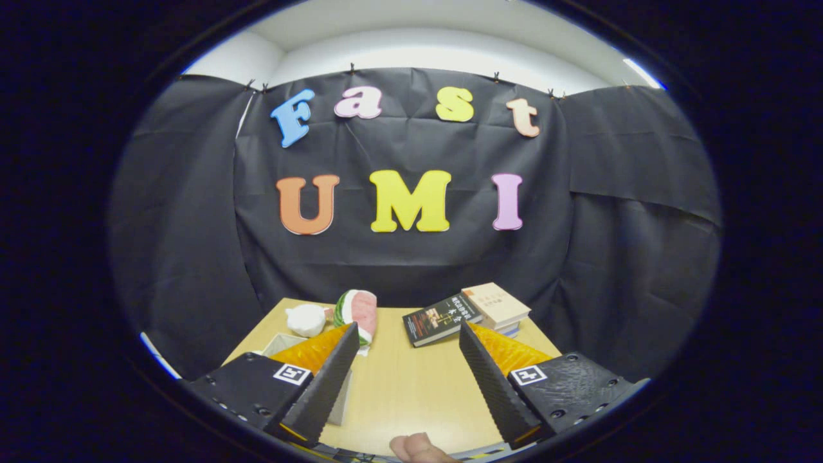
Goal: Open the storage box then place both shoes into the box .Put the left shoe in first, then the right shoe, with the right side of both shoes facing outward in a uniform manner.
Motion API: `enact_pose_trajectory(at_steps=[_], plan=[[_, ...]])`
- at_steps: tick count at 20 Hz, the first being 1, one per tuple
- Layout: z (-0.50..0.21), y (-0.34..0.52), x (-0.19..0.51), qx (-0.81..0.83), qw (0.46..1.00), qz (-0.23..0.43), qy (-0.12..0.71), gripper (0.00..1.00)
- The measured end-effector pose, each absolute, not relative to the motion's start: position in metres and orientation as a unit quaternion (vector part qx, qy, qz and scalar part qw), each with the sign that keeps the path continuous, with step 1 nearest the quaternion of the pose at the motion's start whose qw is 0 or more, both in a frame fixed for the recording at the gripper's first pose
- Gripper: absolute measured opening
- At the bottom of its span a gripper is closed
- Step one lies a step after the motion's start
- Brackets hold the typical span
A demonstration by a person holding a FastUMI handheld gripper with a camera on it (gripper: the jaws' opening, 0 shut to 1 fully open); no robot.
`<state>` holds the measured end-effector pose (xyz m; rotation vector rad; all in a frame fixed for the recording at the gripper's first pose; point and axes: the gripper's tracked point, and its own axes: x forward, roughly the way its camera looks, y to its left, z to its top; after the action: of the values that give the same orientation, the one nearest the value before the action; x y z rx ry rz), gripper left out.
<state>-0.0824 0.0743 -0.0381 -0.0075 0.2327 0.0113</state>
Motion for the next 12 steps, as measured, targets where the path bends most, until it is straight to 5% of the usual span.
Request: enact_pose_trajectory(at_steps=[8, 12], plan=[[0.022, -0.038, -0.142, 0.032, 0.999, 0.003, 0.011, 0.96], [0.016, -0.052, -0.147, 0.045, 0.999, 0.003, 0.028, 0.95]])
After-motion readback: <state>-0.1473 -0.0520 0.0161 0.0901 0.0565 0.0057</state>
